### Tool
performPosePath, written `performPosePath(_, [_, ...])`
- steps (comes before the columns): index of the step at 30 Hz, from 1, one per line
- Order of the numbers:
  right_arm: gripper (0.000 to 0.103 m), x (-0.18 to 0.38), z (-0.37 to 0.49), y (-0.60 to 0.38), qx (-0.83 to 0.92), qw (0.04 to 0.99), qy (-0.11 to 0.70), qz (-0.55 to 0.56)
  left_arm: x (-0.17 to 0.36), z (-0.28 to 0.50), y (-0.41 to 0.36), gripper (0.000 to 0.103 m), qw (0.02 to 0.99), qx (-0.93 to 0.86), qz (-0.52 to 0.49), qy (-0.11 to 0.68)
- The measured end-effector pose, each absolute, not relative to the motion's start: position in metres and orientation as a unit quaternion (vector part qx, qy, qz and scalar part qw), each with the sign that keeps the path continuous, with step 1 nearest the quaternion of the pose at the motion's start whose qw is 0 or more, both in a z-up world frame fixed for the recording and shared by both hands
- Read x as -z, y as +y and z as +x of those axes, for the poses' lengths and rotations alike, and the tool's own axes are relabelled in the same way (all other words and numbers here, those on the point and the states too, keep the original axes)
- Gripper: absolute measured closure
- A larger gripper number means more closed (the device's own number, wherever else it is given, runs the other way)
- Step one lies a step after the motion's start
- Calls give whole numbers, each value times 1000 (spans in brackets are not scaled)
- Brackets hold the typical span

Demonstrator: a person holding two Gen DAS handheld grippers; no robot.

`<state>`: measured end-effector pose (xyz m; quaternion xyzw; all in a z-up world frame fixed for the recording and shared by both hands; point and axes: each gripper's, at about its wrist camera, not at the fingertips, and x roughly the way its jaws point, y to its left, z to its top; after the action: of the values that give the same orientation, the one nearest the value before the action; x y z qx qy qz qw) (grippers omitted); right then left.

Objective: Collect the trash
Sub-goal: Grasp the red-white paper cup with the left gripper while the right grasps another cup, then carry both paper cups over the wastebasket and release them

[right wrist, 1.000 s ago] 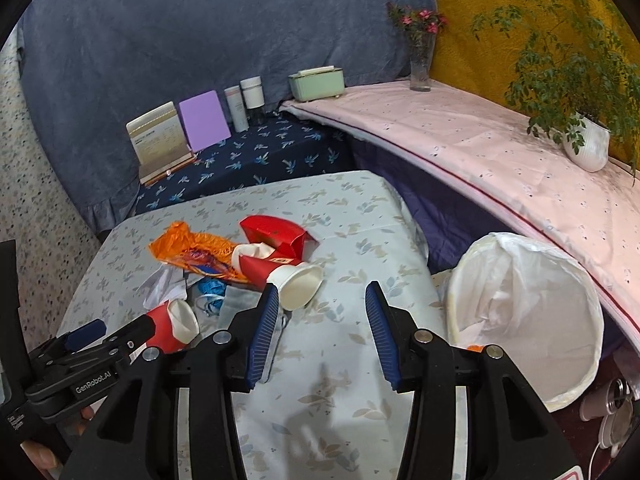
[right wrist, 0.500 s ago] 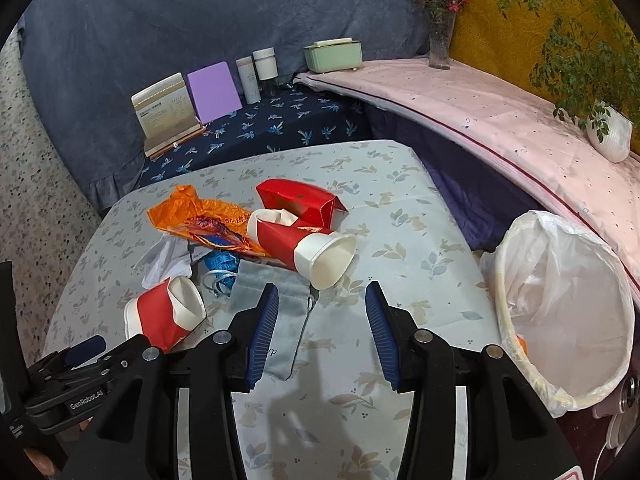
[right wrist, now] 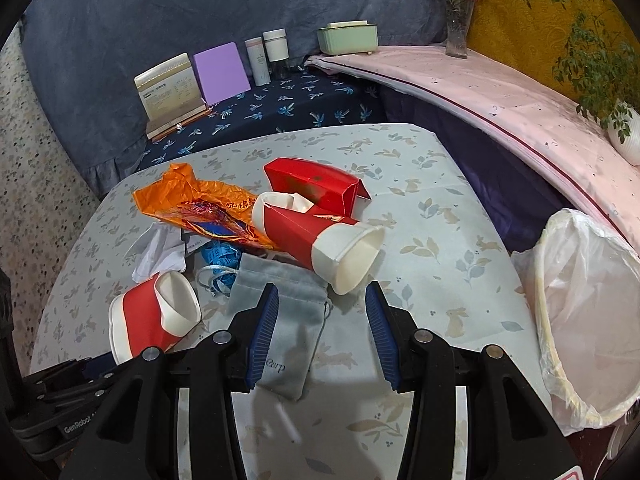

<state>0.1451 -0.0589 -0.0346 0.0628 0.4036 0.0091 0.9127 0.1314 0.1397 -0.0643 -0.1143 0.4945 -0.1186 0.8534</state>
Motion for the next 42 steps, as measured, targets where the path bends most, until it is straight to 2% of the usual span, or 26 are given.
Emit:
performPosePath(3, [59, 36, 153, -58, -11, 912, 406, 65, 64, 132, 136, 78, 854, 122, -107, 495])
performPosePath(10, [61, 40, 165, -59, -19, 909, 410, 70, 57, 131, 130, 93, 859, 132, -90, 486])
performPosePath(12, [74, 40, 166, -58, -24, 909, 410, 69, 55, 130, 128, 100, 861, 136, -86, 483])
performPosePath(13, [79, 39, 167, -57, -26, 909, 410, 67, 53, 129, 127, 100, 862, 139, -85, 480])
performPosePath(15, [95, 38, 167, -53, -31, 909, 411, 60, 49, 128, 125, 101, 865, 142, -82, 474])
performPosePath(17, [99, 35, 165, -52, -38, 910, 408, 59, 45, 126, 124, 101, 868, 144, -80, 468])
performPosePath(30, [100, -15, 132, -61, -49, 933, 350, 73, 8, 113, 101, 101, 881, 176, -73, 434])
performPosePath(42, [100, -59, 92, -121, 1, 952, 294, 91, -30, 108, 21, 101, 884, 244, -40, 397])
